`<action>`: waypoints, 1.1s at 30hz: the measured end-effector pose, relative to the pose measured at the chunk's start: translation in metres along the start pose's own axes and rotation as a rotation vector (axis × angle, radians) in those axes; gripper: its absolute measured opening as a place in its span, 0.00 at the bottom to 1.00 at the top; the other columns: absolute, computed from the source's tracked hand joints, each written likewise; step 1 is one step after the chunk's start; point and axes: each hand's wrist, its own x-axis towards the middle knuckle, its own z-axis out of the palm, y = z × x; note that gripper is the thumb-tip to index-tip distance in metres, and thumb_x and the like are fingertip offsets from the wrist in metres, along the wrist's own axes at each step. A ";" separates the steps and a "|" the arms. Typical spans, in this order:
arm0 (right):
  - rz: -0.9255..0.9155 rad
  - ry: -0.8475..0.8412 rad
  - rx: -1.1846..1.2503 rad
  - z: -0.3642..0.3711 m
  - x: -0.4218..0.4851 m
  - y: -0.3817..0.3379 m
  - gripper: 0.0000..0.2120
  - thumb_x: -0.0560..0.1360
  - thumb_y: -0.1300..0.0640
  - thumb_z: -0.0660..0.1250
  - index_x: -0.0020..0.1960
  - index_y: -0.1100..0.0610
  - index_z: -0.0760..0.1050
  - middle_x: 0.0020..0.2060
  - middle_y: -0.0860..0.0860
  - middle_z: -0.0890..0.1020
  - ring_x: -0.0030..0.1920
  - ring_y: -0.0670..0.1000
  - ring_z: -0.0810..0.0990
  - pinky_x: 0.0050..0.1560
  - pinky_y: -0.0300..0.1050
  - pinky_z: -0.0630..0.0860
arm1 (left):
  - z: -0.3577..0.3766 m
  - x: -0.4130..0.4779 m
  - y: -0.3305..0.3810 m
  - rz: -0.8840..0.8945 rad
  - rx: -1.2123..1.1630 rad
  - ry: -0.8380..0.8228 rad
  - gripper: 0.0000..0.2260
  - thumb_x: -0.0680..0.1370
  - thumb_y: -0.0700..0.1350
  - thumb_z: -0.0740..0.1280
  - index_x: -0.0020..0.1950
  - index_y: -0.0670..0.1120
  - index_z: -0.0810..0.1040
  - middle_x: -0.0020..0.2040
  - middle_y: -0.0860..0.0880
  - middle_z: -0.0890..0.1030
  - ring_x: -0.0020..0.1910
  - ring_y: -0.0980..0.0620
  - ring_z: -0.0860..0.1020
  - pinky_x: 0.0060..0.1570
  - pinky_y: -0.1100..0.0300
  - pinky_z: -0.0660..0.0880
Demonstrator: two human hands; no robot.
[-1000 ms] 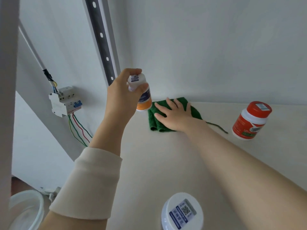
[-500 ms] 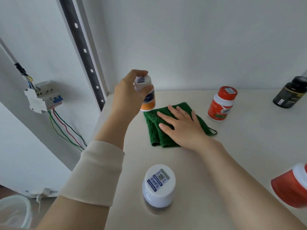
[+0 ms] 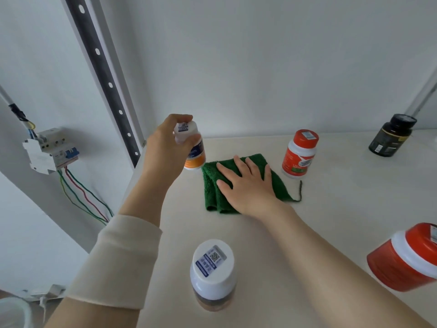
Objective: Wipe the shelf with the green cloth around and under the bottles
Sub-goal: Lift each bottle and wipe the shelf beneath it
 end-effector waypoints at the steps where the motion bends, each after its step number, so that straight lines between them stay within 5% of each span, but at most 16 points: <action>1: 0.011 0.006 0.003 -0.001 0.014 -0.001 0.24 0.79 0.41 0.41 0.74 0.38 0.43 0.76 0.49 0.41 0.75 0.54 0.38 0.72 0.63 0.33 | -0.001 0.002 0.000 -0.004 -0.001 0.005 0.17 0.75 0.45 0.66 0.63 0.53 0.72 0.58 0.49 0.76 0.49 0.51 0.73 0.36 0.61 0.69; 13: 0.202 0.074 0.029 -0.021 0.112 0.005 0.23 0.78 0.43 0.42 0.73 0.43 0.52 0.74 0.60 0.49 0.74 0.60 0.44 0.71 0.65 0.34 | 0.011 0.026 0.002 0.026 -0.041 0.012 0.16 0.74 0.44 0.67 0.62 0.52 0.73 0.54 0.53 0.74 0.48 0.51 0.73 0.34 0.70 0.68; 26: -0.122 -0.065 -0.005 -0.001 -0.015 -0.004 0.23 0.79 0.41 0.43 0.73 0.36 0.43 0.76 0.50 0.39 0.75 0.53 0.35 0.72 0.61 0.32 | 0.002 -0.015 -0.001 0.008 0.013 -0.020 0.16 0.75 0.44 0.66 0.63 0.51 0.72 0.53 0.52 0.73 0.49 0.51 0.73 0.39 0.63 0.69; 33: -0.010 0.004 0.018 0.003 -0.064 0.020 0.22 0.79 0.42 0.42 0.73 0.36 0.43 0.76 0.49 0.40 0.75 0.51 0.36 0.73 0.59 0.33 | 0.009 -0.038 0.012 0.053 0.037 -0.071 0.16 0.76 0.45 0.66 0.63 0.52 0.72 0.51 0.52 0.73 0.47 0.53 0.72 0.28 0.81 0.65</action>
